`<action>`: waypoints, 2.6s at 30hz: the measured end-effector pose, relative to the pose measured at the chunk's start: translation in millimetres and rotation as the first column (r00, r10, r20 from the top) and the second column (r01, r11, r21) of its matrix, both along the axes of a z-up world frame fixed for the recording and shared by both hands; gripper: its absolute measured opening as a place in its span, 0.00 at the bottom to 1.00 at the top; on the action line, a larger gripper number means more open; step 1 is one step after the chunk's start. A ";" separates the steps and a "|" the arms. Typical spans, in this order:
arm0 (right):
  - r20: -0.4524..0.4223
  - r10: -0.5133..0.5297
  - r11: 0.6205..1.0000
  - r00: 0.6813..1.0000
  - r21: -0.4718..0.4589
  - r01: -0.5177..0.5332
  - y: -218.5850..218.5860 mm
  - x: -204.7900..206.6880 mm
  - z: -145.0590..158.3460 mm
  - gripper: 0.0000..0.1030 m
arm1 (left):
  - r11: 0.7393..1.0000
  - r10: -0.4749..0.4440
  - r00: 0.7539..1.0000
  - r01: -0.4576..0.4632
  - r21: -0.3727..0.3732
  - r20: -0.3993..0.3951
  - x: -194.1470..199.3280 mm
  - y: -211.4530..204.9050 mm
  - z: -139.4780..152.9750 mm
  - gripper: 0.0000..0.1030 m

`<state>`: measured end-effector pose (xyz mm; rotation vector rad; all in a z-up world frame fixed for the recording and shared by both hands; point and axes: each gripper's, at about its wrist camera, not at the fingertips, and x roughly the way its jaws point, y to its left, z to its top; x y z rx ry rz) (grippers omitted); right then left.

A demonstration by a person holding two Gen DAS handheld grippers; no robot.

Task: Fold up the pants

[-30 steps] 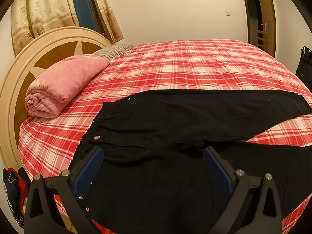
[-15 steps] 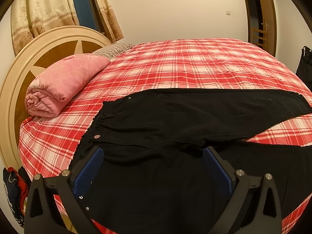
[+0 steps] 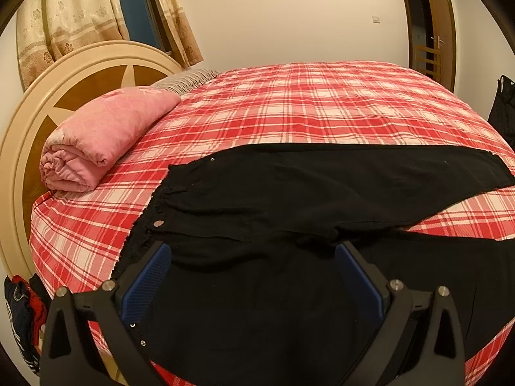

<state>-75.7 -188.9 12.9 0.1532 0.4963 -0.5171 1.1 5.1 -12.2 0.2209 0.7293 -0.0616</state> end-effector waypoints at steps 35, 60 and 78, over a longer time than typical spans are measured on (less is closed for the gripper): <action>-0.040 0.002 1.000 0.999 0.014 -0.001 -5.0 13.8 -10.6 0.99 | 1.000 0.005 0.999 -0.004 0.003 -0.041 14.3 -0.9 -6.7 1.00; -0.190 0.099 0.995 0.977 0.052 -0.090 -49.2 109.2 -31.7 0.99 | 0.995 0.075 0.991 -0.082 -0.061 -0.110 101.6 62.8 -6.4 1.00; -0.448 0.541 0.835 0.712 0.190 -0.516 -49.0 323.5 -125.3 0.93 | 0.985 0.138 0.964 -0.158 -0.071 -0.228 214.1 54.3 -71.3 1.00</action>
